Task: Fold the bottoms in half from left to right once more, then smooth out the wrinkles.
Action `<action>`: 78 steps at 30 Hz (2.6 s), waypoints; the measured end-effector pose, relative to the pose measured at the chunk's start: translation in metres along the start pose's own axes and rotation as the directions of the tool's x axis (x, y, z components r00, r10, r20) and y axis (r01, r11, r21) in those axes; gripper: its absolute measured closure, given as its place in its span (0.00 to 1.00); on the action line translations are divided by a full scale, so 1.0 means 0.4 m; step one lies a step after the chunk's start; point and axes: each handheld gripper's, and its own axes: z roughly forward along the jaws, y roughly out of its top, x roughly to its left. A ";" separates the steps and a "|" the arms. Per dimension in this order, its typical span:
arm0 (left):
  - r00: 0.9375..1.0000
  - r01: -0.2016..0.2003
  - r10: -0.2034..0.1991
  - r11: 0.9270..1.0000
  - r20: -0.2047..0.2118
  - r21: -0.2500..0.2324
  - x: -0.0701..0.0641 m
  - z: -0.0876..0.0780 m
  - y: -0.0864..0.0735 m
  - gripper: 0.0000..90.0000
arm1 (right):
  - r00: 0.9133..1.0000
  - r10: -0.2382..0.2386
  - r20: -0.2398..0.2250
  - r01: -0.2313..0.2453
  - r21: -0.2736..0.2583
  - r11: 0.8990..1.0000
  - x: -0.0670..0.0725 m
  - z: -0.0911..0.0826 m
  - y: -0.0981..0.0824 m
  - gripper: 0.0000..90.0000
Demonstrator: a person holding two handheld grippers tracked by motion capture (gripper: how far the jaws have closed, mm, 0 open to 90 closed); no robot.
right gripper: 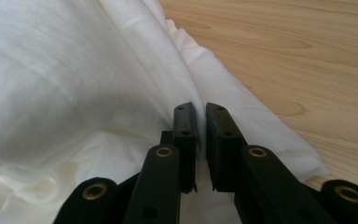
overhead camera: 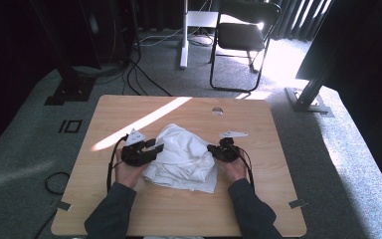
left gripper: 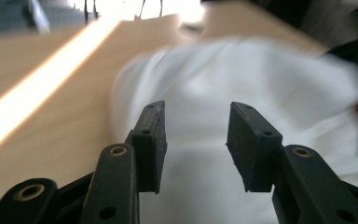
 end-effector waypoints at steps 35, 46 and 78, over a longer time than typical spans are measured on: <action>0.996 -0.069 0.072 0.996 -0.044 0.053 -0.109 0.110 -0.102 0.64 | 0.988 0.042 0.147 -0.033 -0.063 0.997 -0.045 -0.085 -0.014 0.88; 0.995 -0.069 0.072 0.997 -0.066 0.042 -0.122 0.102 -0.103 0.62 | 0.993 -0.053 0.102 0.068 -0.151 0.986 0.037 -0.180 -0.031 0.61; 0.997 -0.066 0.064 0.997 -0.053 -0.035 -0.093 -0.039 -0.123 0.54 | 0.963 -0.112 0.245 0.138 -0.094 0.986 0.087 -0.287 -0.120 0.95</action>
